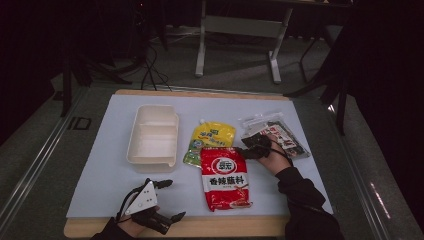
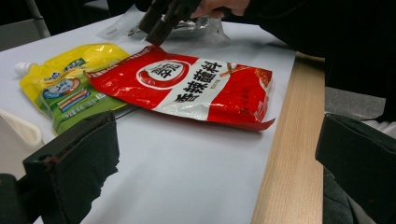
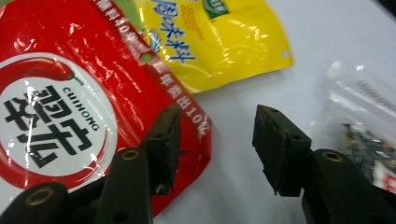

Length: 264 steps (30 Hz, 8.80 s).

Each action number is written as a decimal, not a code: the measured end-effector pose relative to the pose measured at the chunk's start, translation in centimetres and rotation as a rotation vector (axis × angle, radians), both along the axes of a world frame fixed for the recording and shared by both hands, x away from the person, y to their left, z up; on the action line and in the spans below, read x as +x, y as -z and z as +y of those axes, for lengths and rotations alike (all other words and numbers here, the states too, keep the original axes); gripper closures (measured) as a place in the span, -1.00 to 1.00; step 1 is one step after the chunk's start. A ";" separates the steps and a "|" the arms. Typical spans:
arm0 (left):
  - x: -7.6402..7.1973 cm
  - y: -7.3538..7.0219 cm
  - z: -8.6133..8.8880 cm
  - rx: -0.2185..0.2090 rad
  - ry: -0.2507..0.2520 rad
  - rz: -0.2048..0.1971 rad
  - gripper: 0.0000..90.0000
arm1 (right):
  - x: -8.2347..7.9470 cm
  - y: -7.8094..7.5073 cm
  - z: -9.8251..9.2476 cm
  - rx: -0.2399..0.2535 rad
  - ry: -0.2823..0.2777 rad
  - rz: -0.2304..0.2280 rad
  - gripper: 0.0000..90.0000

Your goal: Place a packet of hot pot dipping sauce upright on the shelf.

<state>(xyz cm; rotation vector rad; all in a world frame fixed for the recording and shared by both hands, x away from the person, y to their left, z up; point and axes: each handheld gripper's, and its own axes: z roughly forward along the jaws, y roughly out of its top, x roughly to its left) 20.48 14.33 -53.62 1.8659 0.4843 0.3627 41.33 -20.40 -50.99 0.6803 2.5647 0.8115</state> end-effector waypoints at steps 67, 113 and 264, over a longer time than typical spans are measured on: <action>1.9 -3.7 -4.8 0.048 -0.013 0.141 -0.99 | -8.5 -10.9 0.1 0.048 -0.162 -0.243 0.99; 3.5 -9.4 -9.1 0.091 0.189 0.026 1.00 | -15.7 -15.5 -3.2 0.207 -0.254 -0.328 0.51; 0.7 -0.9 -1.8 -0.060 -0.074 -0.025 -0.93 | 8.5 -9.1 23.3 0.431 -0.258 0.067 1.00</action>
